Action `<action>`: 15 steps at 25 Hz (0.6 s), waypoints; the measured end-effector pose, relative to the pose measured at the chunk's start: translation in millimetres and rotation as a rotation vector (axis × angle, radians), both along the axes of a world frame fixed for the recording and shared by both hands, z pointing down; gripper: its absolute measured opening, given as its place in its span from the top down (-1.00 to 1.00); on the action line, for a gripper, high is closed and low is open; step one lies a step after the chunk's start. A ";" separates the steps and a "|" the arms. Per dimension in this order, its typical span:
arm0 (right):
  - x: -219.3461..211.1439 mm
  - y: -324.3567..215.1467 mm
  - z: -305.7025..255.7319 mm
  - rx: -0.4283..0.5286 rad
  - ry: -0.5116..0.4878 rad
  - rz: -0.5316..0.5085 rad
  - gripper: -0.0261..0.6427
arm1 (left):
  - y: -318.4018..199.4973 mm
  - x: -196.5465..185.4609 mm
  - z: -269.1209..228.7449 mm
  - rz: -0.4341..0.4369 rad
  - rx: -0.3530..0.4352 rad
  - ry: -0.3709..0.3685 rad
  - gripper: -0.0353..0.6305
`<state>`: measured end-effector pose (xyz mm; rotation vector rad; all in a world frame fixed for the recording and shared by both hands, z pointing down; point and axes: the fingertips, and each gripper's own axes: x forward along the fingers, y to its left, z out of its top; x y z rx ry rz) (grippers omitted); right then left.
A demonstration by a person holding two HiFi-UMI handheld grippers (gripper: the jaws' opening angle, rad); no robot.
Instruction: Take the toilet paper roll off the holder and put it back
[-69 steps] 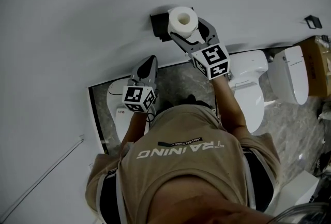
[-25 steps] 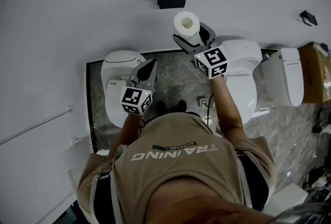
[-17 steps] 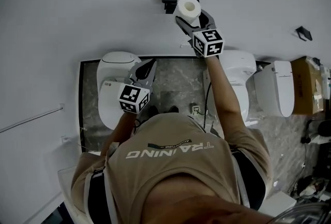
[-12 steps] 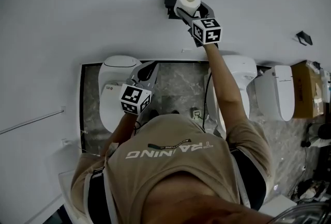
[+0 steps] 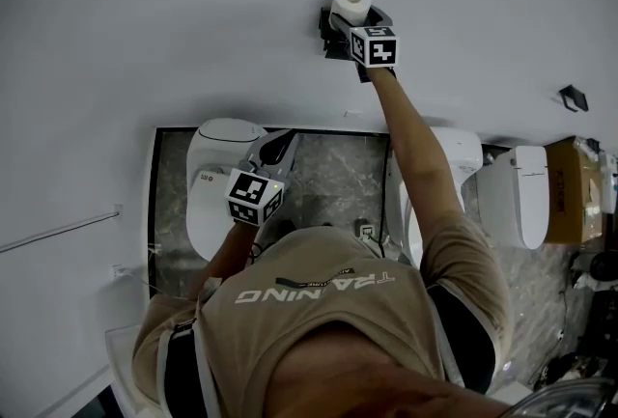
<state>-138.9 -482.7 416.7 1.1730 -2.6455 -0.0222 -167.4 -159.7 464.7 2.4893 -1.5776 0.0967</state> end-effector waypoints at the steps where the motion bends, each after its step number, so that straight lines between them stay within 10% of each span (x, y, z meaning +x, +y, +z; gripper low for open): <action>1: -1.8 -2.7 4.9 0.000 0.016 0.021 -0.20 | -2.0 -1.3 0.8 -0.006 -0.002 0.002 0.90; 15: 13.1 3.4 13.1 -0.030 0.004 0.101 -0.21 | -5.2 -1.0 3.4 -0.010 0.000 0.005 0.90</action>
